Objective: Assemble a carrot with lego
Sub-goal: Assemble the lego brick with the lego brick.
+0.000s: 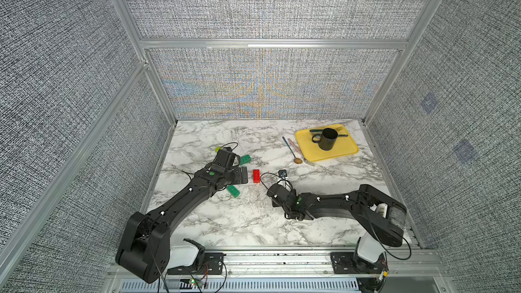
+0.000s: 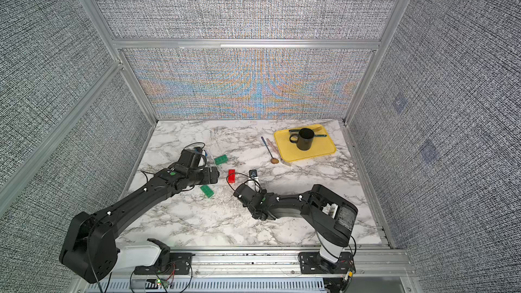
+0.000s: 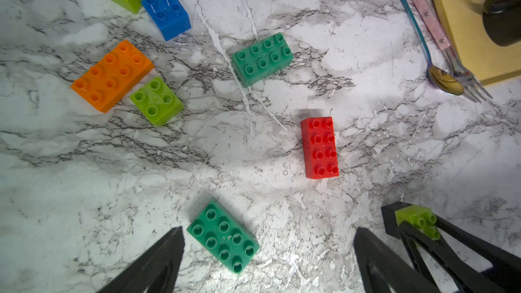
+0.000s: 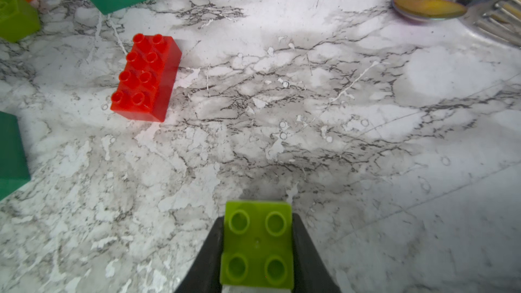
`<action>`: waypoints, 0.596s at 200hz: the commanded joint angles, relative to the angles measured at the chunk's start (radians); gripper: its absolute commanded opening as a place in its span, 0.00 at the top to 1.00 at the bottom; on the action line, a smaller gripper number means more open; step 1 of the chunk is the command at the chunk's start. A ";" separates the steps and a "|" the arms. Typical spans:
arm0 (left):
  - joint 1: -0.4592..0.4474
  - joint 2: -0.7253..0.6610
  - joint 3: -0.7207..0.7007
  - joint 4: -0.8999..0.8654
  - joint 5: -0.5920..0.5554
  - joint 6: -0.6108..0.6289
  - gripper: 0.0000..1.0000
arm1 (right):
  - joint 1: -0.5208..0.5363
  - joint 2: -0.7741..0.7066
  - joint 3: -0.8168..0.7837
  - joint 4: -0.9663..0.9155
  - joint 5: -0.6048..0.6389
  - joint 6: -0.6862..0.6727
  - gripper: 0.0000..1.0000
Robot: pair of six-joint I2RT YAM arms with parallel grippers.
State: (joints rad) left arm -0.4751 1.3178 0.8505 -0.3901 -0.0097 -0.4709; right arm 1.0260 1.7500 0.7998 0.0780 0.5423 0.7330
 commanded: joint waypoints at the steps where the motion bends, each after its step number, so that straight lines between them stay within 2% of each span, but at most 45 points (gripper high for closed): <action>1: 0.000 -0.001 0.008 0.008 -0.026 0.014 0.03 | -0.009 0.056 -0.035 -0.217 -0.130 0.006 0.78; 34: 0.000 -0.005 0.020 -0.003 -0.044 0.018 0.02 | -0.076 0.022 -0.006 -0.185 -0.133 -0.051 0.78; 70: 0.001 -0.009 0.026 -0.004 -0.048 0.023 0.02 | -0.155 0.054 0.120 -0.136 -0.145 -0.116 0.76; 119: 0.000 -0.014 0.023 -0.012 -0.046 0.023 0.02 | -0.168 0.118 0.211 -0.114 -0.166 -0.089 0.71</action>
State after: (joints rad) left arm -0.4751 1.3117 0.8696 -0.3916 -0.0505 -0.4595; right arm 0.8490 1.8473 0.9916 0.0368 0.4362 0.6277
